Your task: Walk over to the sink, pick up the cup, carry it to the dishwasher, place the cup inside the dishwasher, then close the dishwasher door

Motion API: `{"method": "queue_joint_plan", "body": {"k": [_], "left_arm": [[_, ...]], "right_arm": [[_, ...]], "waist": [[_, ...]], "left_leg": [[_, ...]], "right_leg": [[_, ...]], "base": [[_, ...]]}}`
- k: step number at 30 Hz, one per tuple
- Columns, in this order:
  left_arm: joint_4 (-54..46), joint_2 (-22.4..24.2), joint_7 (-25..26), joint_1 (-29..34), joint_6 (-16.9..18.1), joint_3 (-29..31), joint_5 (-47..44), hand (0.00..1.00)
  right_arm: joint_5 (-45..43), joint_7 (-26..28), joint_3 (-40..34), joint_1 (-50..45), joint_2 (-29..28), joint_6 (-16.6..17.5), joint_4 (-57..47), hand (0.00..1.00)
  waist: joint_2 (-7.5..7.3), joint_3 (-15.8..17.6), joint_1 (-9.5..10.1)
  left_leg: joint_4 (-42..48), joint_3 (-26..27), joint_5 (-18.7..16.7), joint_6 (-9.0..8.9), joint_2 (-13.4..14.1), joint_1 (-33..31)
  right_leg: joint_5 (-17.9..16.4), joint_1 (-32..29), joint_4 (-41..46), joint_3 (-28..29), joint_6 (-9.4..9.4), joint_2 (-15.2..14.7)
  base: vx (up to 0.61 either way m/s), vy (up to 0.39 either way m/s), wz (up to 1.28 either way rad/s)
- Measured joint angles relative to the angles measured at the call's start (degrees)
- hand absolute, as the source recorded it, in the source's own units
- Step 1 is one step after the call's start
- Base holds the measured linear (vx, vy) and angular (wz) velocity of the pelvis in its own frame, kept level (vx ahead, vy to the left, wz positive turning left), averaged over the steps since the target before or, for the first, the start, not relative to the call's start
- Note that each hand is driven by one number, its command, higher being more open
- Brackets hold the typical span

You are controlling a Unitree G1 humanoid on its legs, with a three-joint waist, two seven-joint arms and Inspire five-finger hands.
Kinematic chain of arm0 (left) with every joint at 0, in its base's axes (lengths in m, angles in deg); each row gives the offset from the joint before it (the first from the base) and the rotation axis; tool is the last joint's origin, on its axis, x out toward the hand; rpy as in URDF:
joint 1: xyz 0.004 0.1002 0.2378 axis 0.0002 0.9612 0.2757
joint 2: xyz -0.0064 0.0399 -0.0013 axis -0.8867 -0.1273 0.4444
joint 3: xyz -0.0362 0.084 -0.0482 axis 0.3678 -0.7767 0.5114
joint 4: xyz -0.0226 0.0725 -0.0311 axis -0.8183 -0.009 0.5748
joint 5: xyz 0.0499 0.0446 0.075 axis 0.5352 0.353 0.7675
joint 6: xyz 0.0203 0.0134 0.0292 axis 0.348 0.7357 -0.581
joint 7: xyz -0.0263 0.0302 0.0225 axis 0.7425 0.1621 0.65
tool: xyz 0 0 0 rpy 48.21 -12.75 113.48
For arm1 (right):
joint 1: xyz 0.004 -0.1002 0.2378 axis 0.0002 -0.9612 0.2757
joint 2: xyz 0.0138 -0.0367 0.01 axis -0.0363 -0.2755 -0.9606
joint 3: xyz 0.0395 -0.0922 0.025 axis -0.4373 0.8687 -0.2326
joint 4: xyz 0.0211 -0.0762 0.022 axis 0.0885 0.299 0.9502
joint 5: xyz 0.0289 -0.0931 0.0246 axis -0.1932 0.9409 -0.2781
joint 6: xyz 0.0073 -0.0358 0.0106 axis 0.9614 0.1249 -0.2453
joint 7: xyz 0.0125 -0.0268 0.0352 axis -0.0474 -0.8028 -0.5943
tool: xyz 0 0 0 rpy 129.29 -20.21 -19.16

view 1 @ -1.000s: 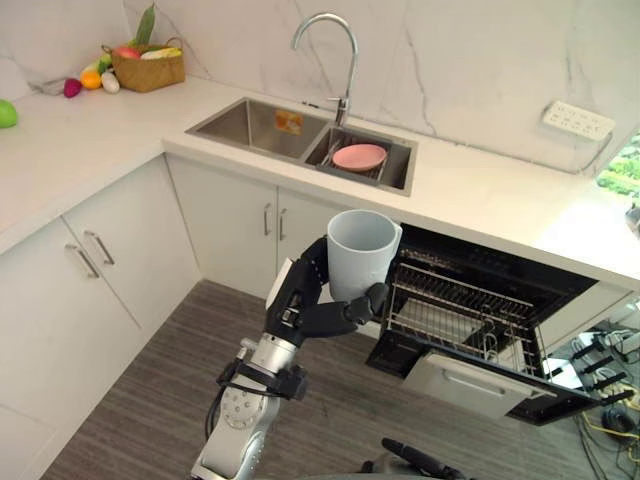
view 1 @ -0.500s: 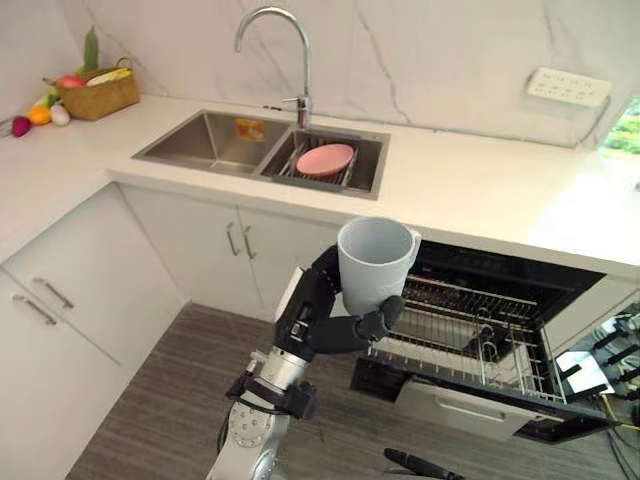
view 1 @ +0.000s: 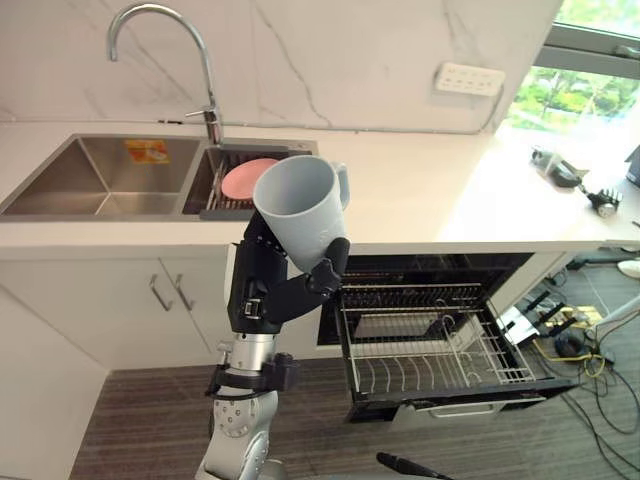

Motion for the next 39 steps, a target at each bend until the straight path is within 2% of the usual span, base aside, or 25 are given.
{"method": "queue_joint_plan", "body": {"k": [2, 5, 7, 11, 14, 19, 21, 26, 29, 30, 31, 32, 34, 35, 37, 39], "left_arm": [[-0.42, 0.02, 0.1, -1.64, 0.35, -2.02, 0.01, 0.0], [-1.12, 0.1, -0.67, -3.61, 0.34, -4.68, 0.14, 0.0], [-1.27, 0.19, -3.09, -5.37, 0.2, -6.46, 0.21, 0.0], [-1.89, 0.11, -7.21, -6.93, -0.44, -7.99, 0.39, 0.0], [-2.05, -0.83, -9.72, -6.95, -1.58, -7.13, 0.34, 0.0], [-1.95, -1.75, -10.43, -7.24, -5.47, -3.36, 0.36, 0.0], [-1.93, -2.73, -9.36, -7.54, -7.1, -2.76, 0.33, 0.0], [-1.42, -4.16, -6.27, -7.14, -8.25, -0.6, 0.39, 0.0], [0.73, -3.94, -5.08, -5.91, -7.61, 2.4, 2.27, 0.0], [3.44, -3.61, -5.03, -5.55, -6.9, 5.05, 2.92, 0.0], [5.6, -3.27, -4.7, -4.93, -6.76, 8.06, 2.96, 0.0], [5.72, -3.2, -4.38, -4.01, -6.76, 9.62, 2.94, 0.0], [5.55, -2.34, -3.79, 0.0, -6.72, 15.59, 2.94, 0.0], [5.54, -2.2, -3.39, 0.81, -6.72, 16.46, 3.02, 0.0], [5.48, -1.84, -0.31, 4.03, -6.65, 17.07, 6.26, 0.0], [5.48, -1.28, 1.4, 5.52, -6.88, 15.88, 9.97, 0.0]], "right_arm": [[-1.96, -1.83, -0.61, -0.38, -0.37, -0.03, -0.12, 1.0], [-3.14, -3.94, -2.15, -1.13, -0.71, -0.06, -1.38, 1.0], [-3.14, -6.15, -2.95, -1.95, -1.18, -0.02, -3.05, 1.0], [-2.89, -9.99, -5.71, -2.51, -2.52, -0.07, -5.09, 1.0], [-2.74, -15.84, -10.16, -2.86, -2.88, 0.0, -8.89, 1.0], [-0.36, -22.43, -19.24, 0.22, 1.11, 4.57, -17.23, 1.0], [3.62, -25.31, -22.11, 1.78, 5.61, 7.52, -20.84, 1.0], [6.85, -28.3, -22.74, 6.28, 11.75, 12.56, -27.12, 1.0], [8.05, -27.14, -21.03, 7.18, 11.44, 17.64, -29.64, 1.0], [6.46, -25.48, -20.54, 6.5, 9.53, 22.08, -31.04, 1.0], [10.52, -24.38, -20.61, 3.5, 6.05, 27.68, -35.07, 1.0], [11.25, -23.55, -20.59, 1.74, 4.59, 28.55, -38.23, 1.0], [11.52, -14.64, -21.44, -5.54, 1.53, 30.7, -50.33, 1.0], [11.46, -12.45, -21.93, -7.27, 0.88, 31.16, -53.68, 1.0], [8.93, -3.72, -23.01, -12.23, -2.89, 34.21, -65.63, 1.0], [6.83, 2.36, -20.98, -13.63, -4.62, 37.0, -71.37, 1.0]], "waist": [[0.27, -0.73, -0.41], [1.47, -2.14, -1.73], [2.08, -2.82, -2.84], [2.01, -3.25, -3.95], [2.0, -3.78, -3.82], [1.75, -3.66, -4.07], [1.05, -3.35, -4.24], [0.16, -3.37, -4.18], [0.29, -3.76, -4.32], [0.25, -3.75, -4.63], [0.36, -3.74, -4.98], [0.36, -3.7, -5.54], [0.45, -3.67, -7.02], [0.48, -3.63, -7.13], [0.46, -3.59, -7.98], [0.51, -3.51, -8.6]], "left_leg": [[-1.58, 1.59, 0.45, -0.29, 0.51, 0.94], [-3.35, 4.4, 0.79, -1.1, 2.19, 1.92], [-4.94, 6.72, 1.09, -2.0, 3.49, 3.3], [-6.12, 8.23, 1.52, -2.93, 4.52, 4.52], [-6.91, 10.28, 1.87, -3.38, 5.45, 5.38], [-7.78, 9.73, 1.6, -3.48, 5.52, 6.13], [-7.82, 9.46, 1.35, -3.09, 4.69, 6.08], [-8.24, 7.18, 0.92, -2.53, 2.94, 5.55], [-8.05, 6.56, 1.66, -2.15, 2.39, 5.42], [-8.31, 6.29, 1.92, -2.06, 2.28, 5.42], [-8.33, 5.86, 1.91, -2.04, 2.25, 5.09], [-8.37, 5.71, 1.9, -2.03, 2.22, 4.97], [-8.91, 5.2, 1.73, -1.93, 1.94, 5.21], [-9.04, 5.25, 1.66, -1.9, 1.87, 5.28], [-9.46, 6.51, 1.53, -1.77, 1.72, 5.74], [-9.6, 7.54, 1.41, -1.69, 1.71, 6.39]], "right_leg": [[0.52, -0.34, -0.71, 0.54, 0.2, 0.23], [2.0, -1.46, -1.65, 2.49, -0.43, 1.51], [3.46, -1.63, -3.04, 4.11, -0.99, 2.65], [4.6, -2.0, -4.25, 6.14, -1.6, 4.21], [5.7, -2.82, -4.97, 6.92, -1.52, 5.01], [7.82, -4.34, -4.98, 5.32, -0.97, 5.4], [8.08, -4.24, -5.37, 4.96, -0.56, 4.67], [8.46, -4.19, -6.74, 3.86, -0.09, 3.24], [8.77, -4.19, -6.94, 3.19, -0.06, 3.13], [8.82, -4.21, -6.91, 2.55, -0.06, 3.11], [8.9, -4.23, -6.95, 2.16, -0.07, 3.06], [8.9, -4.3, -7.0, 1.99, -0.07, 3.03], [8.89, -4.57, -7.05, 1.92, -0.07, 3.02], [8.89, -4.71, -7.02, 1.93, -0.07, 3.0], [9.06, -5.19, -6.88, 2.0, 0.05, 2.95], [9.35, -5.19, -6.89, 2.08, 0.04, 2.94]], "base": [[-0.03, -0.056, -0.49], [-0.04, -0.079, -0.59], [-0.02, -0.093, -0.59], [0.01, -0.073, -0.42], [0.03, -0.056, -0.44], [0.0, -0.029, -0.47], [-0.06, 0.029, 0.02], [-0.06, 0.03, 0.05], [0.01, 0.005, 0.07], [0.03, -0.03, 0.07], [0.03, -0.032, 0.08], [0.04, -0.031, 0.03], [0.03, -0.022, -0.1], [0.01, -0.007, -0.19], [-0.01, 0.0, -0.26], [-0.02, -0.002, -0.28]]}}
